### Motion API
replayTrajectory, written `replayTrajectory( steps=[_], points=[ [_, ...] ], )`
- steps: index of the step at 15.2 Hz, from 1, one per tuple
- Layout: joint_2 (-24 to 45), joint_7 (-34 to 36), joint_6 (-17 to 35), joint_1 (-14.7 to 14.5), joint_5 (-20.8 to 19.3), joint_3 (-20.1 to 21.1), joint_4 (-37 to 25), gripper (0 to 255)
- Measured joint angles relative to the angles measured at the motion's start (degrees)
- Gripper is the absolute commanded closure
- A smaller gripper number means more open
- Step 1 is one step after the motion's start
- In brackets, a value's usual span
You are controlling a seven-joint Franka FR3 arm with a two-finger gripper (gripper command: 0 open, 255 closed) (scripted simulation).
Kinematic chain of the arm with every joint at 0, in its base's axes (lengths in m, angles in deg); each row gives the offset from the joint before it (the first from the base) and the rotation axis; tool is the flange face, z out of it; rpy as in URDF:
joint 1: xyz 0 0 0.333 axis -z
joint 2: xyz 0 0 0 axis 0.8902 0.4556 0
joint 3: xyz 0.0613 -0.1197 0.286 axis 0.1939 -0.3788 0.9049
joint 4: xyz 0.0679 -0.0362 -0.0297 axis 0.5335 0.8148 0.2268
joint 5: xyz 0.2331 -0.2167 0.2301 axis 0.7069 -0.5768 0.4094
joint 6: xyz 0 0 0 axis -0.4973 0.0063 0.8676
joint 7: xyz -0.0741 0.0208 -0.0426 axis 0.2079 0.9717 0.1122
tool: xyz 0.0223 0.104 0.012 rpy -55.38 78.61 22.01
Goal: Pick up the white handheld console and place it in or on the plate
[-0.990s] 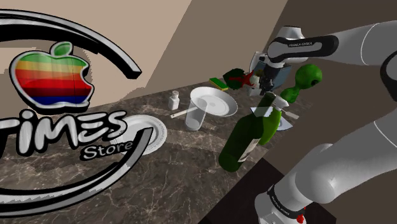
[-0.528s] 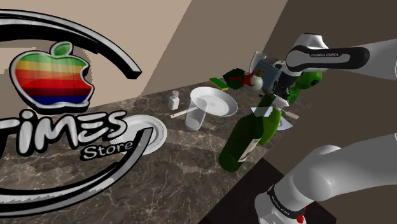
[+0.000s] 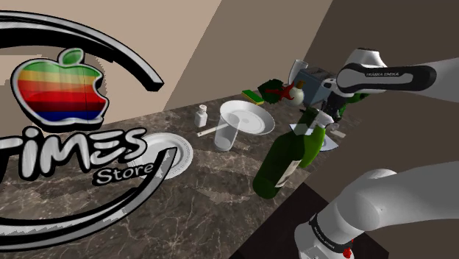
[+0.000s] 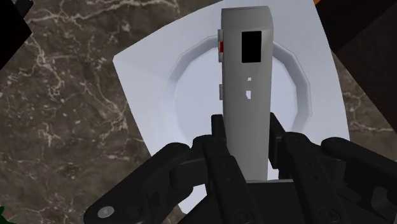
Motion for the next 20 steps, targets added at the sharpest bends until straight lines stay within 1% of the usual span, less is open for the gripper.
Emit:
replayTrajectory(
  steps=[9, 15, 16, 20],
  points=[
    [3.2, 0.6, 7.8, -0.1, -0.9, -2.2, 4.7, 255],
    [3.6, 0.6, 8.7, -0.1, -1.1, -2.6, 5.2, 255],
    [3.6, 0.6, 8.8, -0.1, -1.1, -2.6, 5.2, 0],
    [3.6, 0.6, 8.8, -0.1, -1.1, -2.6, 5.2, 0]
  ],
)
